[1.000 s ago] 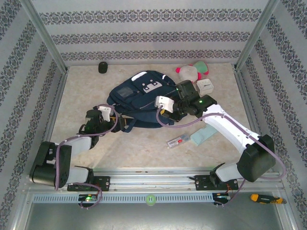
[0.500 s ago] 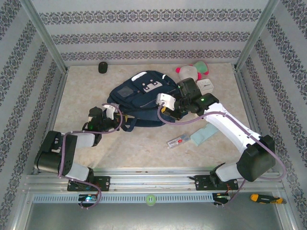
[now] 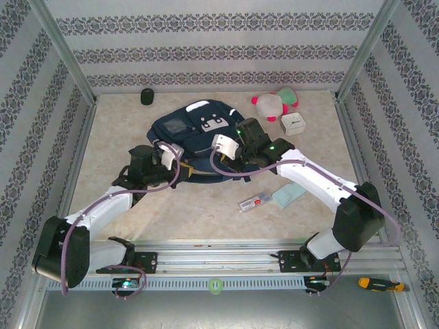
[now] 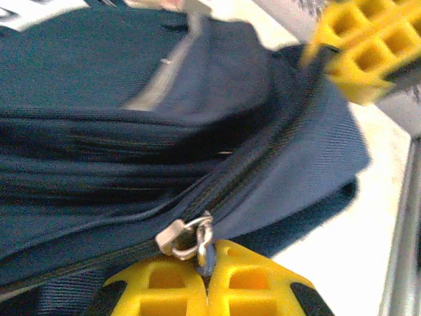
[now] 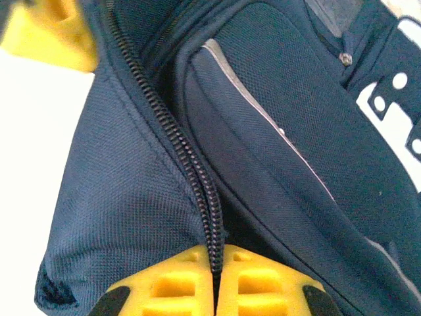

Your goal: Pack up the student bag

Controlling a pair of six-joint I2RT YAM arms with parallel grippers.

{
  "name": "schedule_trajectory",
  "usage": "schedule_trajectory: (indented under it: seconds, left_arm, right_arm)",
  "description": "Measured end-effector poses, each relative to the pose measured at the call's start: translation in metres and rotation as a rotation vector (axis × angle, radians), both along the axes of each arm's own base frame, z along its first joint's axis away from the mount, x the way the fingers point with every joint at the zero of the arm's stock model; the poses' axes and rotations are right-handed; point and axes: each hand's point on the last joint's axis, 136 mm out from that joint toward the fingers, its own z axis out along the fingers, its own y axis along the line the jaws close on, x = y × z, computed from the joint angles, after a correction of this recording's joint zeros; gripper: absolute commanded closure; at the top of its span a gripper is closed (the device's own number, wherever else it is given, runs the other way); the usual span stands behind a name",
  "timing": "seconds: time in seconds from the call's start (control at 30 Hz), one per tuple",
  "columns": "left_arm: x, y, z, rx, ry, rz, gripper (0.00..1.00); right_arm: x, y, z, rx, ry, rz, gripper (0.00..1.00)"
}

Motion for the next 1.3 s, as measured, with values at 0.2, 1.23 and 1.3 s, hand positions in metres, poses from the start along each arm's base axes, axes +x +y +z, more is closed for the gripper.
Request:
schedule_trajectory:
  seconds: [0.2,1.23,1.3]
  left_arm:
    - [-0.020,-0.024,0.004,0.027,0.033,-0.112,1.00]
    - [-0.004,0.004,-0.038,0.625,-0.330,-0.342,0.59]
    - [-0.001,0.001,-0.042,0.622,-0.358,-0.347,0.79]
  right_arm:
    - [0.005,0.007,-0.009,0.012,0.009,-0.029,1.00]
    - [-0.034,-0.017,-0.022,0.106,-0.075,0.388,1.00]
    - [-0.034,-0.019,-0.021,0.109,-0.077,0.383,1.00]
